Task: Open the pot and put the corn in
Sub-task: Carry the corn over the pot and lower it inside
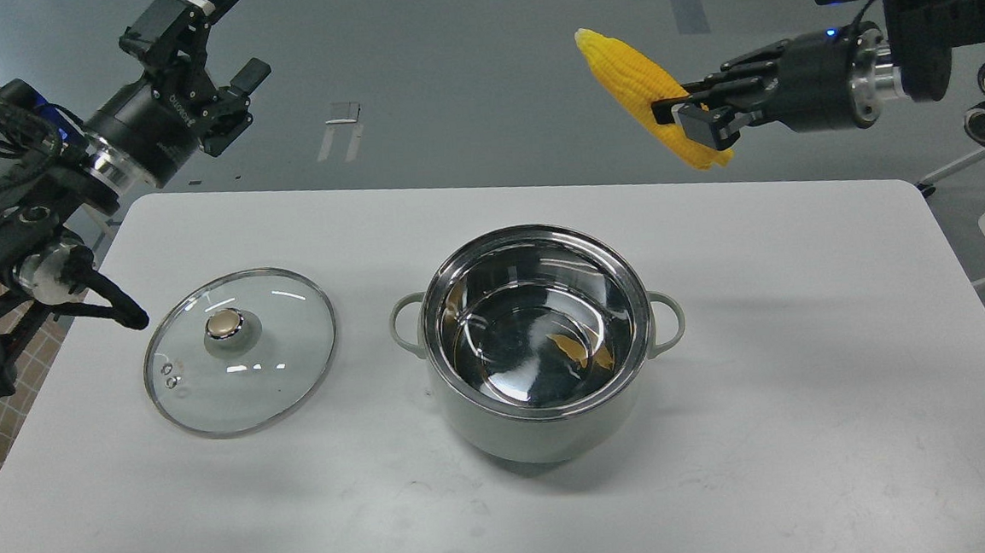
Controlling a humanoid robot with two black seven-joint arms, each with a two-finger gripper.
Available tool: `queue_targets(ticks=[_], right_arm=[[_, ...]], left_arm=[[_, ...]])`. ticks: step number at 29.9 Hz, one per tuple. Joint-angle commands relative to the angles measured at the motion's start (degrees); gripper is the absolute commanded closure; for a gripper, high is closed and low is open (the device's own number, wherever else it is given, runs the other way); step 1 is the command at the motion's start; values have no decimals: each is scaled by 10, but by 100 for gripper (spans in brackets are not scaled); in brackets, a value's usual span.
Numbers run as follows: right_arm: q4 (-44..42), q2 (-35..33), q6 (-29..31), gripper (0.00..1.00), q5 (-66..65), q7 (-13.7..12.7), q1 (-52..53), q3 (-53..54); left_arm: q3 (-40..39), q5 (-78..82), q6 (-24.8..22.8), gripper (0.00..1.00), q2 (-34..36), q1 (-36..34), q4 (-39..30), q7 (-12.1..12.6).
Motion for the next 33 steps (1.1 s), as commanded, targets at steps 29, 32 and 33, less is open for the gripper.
queue_targets(ticks=[29, 32, 33], right_arm=[[43, 105, 0, 90, 16, 0, -28, -147], [34, 115, 0, 87, 16, 0, -32, -149], [32, 117, 0, 87, 16, 0, -34, -149]], left_arm=[[2, 1, 2, 3, -15, 2, 1, 0], [1, 1, 2, 3, -15, 2, 1, 0], [1, 1, 2, 3, -15, 2, 1, 0]])
